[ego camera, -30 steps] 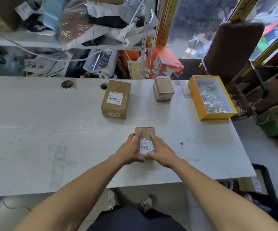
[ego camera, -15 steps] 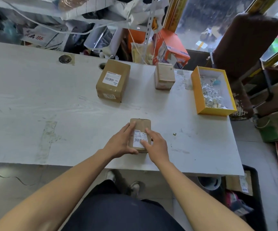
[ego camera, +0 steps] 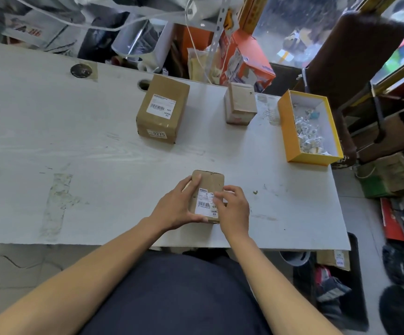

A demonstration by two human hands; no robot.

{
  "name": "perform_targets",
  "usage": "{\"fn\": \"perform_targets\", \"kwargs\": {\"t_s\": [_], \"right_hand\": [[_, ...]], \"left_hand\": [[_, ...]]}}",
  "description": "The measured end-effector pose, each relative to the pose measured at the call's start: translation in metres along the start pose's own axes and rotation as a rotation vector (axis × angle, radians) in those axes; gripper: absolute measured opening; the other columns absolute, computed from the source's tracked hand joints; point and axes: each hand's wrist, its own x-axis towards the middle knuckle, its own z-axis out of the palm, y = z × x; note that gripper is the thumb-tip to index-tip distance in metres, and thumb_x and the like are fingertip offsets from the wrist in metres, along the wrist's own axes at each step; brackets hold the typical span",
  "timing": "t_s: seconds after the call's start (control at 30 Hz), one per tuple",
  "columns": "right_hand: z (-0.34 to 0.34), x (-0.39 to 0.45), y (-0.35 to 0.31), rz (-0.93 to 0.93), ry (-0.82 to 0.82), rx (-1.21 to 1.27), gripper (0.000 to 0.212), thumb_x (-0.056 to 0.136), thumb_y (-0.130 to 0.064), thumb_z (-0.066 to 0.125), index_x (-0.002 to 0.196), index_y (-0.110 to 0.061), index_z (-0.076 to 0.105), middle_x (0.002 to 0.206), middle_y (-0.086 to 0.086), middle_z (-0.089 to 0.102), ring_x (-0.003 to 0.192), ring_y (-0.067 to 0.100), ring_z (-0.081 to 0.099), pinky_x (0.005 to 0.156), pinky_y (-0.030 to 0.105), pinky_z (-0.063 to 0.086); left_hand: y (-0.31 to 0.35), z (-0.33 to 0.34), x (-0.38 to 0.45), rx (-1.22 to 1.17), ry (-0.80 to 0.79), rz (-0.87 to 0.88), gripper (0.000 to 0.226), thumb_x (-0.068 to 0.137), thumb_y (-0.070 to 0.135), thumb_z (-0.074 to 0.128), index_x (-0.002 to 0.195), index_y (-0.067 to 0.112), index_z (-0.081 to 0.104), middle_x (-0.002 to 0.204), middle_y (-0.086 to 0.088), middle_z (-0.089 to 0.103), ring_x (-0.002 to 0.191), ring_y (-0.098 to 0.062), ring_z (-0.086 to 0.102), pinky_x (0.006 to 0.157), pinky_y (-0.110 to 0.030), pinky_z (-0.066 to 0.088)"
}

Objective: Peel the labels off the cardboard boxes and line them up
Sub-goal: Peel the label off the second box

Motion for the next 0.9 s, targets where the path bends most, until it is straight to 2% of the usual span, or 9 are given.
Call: {"fn": "perform_targets", "kwargs": {"t_s": [0.17,0.4,0.63,0.77,0.9], "right_hand": [[-0.001,0.006,-0.006,0.005,0.011,-0.044,0.010,0.087,-0.012,0.067,0.092,-0.012,0.076,0.116,-0.002,0.056,0.099,0.012,0.058,0.083,0.023,0.046],[0.000,0.012,-0.009,0.029,-0.024,-0.066,0.009,0.087,-0.011,0.067,0.091,-0.012,0.074,0.118,-0.002,0.052,0.096,0.009,0.054,0.086,0.028,0.049],[0.002,0.013,-0.010,0.034,0.004,-0.057,0.010,0.086,-0.009,0.065,0.090,-0.012,0.074,0.115,0.000,0.053,0.099,0.012,0.056,0.081,0.019,0.040],[0.002,0.015,-0.010,0.060,-0.020,-0.053,0.010,0.086,-0.008,0.065,0.088,-0.013,0.073,0.113,-0.003,0.051,0.096,0.008,0.053,0.081,0.019,0.040],[0.002,0.019,-0.011,0.077,-0.064,-0.053,0.011,0.085,-0.007,0.063,0.085,-0.014,0.071,0.112,-0.005,0.045,0.099,0.011,0.055,0.082,0.021,0.042]], "left_hand": [[0.000,-0.002,0.002,0.086,-0.007,0.008,0.122,0.062,0.065,0.079,0.156,0.033,0.008,0.161,0.005,0.019,0.120,-0.021,0.056,0.093,-0.038,0.052],[0.005,-0.010,0.004,0.197,-0.020,0.008,0.124,0.061,0.069,0.077,0.156,0.027,0.011,0.161,0.006,0.021,0.117,-0.021,0.059,0.089,-0.040,0.053],[0.002,-0.011,0.007,0.197,-0.030,0.033,0.125,0.061,0.070,0.077,0.157,0.027,0.009,0.161,0.005,0.021,0.119,-0.020,0.058,0.089,-0.037,0.052],[0.002,-0.012,0.008,0.190,-0.033,0.030,0.125,0.061,0.069,0.077,0.157,0.028,0.009,0.161,0.005,0.020,0.122,-0.019,0.056,0.091,-0.038,0.051],[0.000,-0.011,0.010,0.179,-0.034,0.025,0.125,0.059,0.071,0.076,0.157,0.031,0.010,0.160,0.009,0.022,0.118,-0.018,0.059,0.089,-0.038,0.052]]}}
